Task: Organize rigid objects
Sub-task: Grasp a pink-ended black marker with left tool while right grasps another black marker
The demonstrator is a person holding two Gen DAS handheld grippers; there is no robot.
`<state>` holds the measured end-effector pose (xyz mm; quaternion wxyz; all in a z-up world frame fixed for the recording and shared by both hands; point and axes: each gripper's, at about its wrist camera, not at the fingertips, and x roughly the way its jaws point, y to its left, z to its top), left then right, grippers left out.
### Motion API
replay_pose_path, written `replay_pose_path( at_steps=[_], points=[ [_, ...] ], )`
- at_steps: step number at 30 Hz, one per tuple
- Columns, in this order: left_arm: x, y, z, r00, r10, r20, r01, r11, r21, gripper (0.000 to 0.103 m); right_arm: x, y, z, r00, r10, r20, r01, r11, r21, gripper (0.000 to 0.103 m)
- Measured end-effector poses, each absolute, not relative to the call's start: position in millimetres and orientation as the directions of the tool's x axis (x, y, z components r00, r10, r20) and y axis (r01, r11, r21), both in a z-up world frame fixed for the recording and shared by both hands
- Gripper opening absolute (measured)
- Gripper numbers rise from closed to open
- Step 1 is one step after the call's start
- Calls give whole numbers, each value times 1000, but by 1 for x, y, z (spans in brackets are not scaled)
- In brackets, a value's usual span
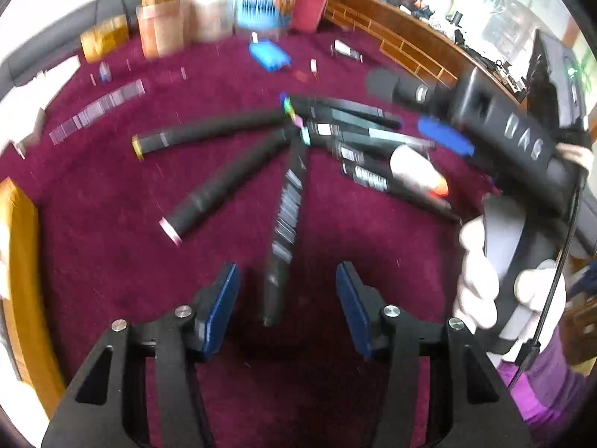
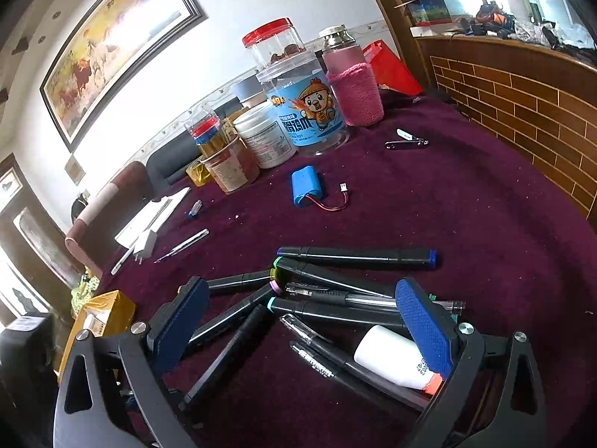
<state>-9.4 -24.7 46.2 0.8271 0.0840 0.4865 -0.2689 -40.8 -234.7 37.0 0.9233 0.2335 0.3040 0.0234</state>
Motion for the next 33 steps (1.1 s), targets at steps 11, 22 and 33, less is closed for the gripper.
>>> replay_pose_path(
  at_steps=[11, 22, 33],
  points=[
    [41, -53, 16, 494, -188, -849, 547, 826, 135, 26, -39, -237, 37, 813, 178, -554, 109, 889, 445, 98],
    [-1, -9, 25, 406, -297, -864, 457, 885, -89, 12, -38, -239, 33, 803, 176, -569, 119, 889, 443, 98],
    [3, -27, 17, 472, -282, -835, 425, 903, -64, 12, -40, -235, 32, 806, 143, -574, 121, 910, 397, 98]
  ],
)
